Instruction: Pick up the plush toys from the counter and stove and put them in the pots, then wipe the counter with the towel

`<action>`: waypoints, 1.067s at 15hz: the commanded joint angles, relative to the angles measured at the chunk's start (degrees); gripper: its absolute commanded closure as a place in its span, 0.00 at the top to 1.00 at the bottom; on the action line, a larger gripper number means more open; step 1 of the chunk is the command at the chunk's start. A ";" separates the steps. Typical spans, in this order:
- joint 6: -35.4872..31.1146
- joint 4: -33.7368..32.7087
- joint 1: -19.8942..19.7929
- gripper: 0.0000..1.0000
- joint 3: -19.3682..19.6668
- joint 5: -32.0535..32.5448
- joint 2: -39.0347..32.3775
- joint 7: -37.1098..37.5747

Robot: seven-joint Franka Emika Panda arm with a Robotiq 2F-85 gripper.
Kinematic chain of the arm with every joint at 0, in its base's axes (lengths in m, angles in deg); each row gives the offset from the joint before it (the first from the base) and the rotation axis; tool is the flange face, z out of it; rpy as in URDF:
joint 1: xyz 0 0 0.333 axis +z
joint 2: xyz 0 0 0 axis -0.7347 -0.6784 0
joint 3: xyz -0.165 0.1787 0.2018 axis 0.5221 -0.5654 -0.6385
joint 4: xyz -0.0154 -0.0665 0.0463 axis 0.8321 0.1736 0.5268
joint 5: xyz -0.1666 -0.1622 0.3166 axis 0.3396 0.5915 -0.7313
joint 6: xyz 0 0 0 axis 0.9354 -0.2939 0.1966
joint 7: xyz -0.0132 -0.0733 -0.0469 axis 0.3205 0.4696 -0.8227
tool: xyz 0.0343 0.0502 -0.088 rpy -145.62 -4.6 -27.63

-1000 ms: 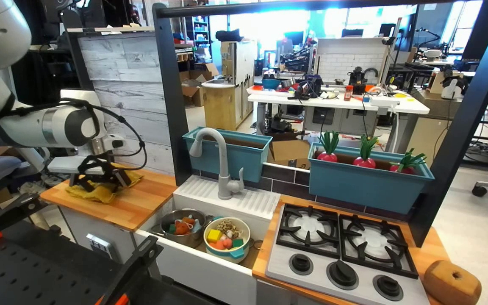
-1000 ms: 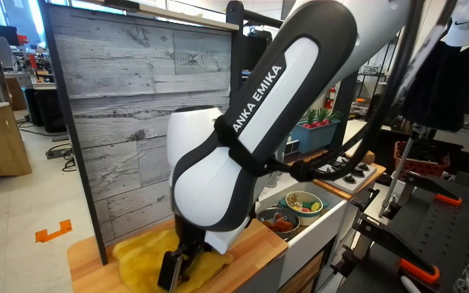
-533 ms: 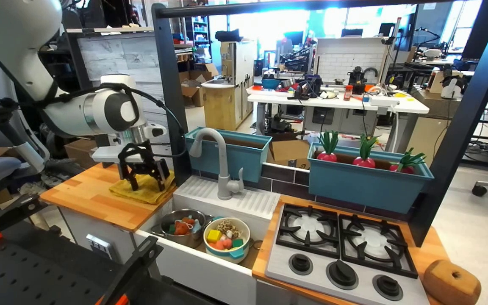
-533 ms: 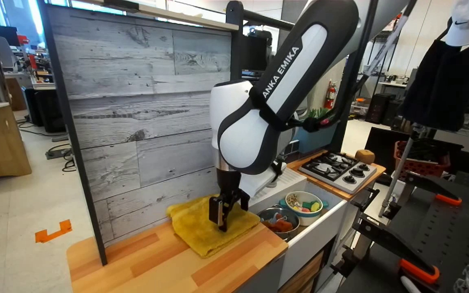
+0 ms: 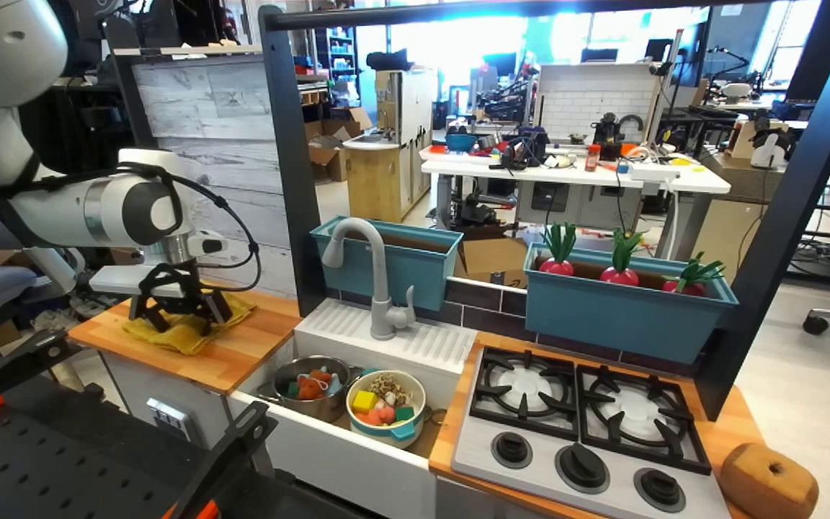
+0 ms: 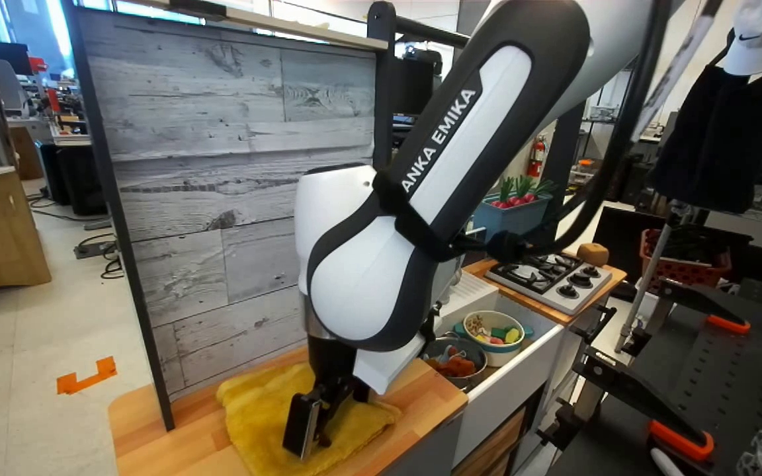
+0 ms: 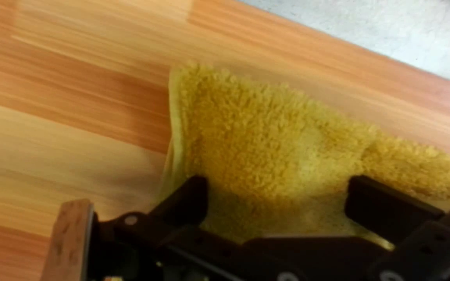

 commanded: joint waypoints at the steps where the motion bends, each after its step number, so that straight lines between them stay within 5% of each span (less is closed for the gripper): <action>1: -1.36 -6.33 1.59 1.00 -3.15 0.50 -5.44 -2.16; 4: -0.69 -8.61 3.82 1.00 -4.03 0.74 -6.81 -2.39; 9: 3.89 -1.63 6.41 1.00 2.71 2.30 -0.83 2.33; 16: -1.07 13.73 0.26 1.00 8.53 4.15 6.47 1.24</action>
